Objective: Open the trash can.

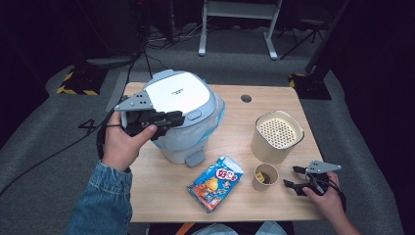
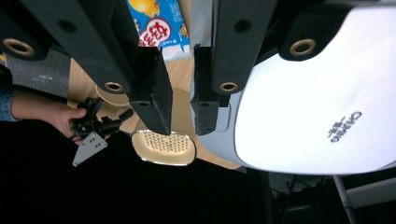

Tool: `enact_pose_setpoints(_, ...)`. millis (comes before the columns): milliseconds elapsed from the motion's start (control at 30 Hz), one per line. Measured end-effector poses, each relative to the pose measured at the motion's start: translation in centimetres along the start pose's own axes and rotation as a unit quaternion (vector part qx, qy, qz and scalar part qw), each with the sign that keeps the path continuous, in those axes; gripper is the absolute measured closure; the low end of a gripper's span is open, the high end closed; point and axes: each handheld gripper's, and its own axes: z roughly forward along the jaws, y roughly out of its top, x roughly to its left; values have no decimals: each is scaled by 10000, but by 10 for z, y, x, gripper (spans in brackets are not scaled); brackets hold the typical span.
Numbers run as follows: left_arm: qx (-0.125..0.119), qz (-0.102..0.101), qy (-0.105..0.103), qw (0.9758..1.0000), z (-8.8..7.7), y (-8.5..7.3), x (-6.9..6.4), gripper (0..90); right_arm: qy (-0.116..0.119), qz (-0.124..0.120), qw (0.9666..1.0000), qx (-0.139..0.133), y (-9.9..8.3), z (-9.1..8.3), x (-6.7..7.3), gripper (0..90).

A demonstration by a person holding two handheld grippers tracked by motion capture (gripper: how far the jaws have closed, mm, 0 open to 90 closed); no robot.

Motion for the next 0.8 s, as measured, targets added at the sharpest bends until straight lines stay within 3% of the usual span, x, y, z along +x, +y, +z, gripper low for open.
enact_pose_setpoints(67,-34,-133,89,9999,4,1,4,785,0,-1,10000,-1,0,0,0,258)
enact_pose_setpoints(200,-58,-206,159,9996,11,3,8,815,-2,-4,10000,1,0,0,0,257)
enact_pose_setpoints(433,226,-134,272,9993,38,4,7,863,0,-1,10000,0,0,0,0,257)
enact_pose_setpoints(533,349,-192,292,9988,46,3,6,871,0,-1,10000,-1,0,0,0,257)
enact_pose_setpoints(800,518,108,648,9965,50,7,-3,896,1,-3,10000,-2,0,0,0,257)
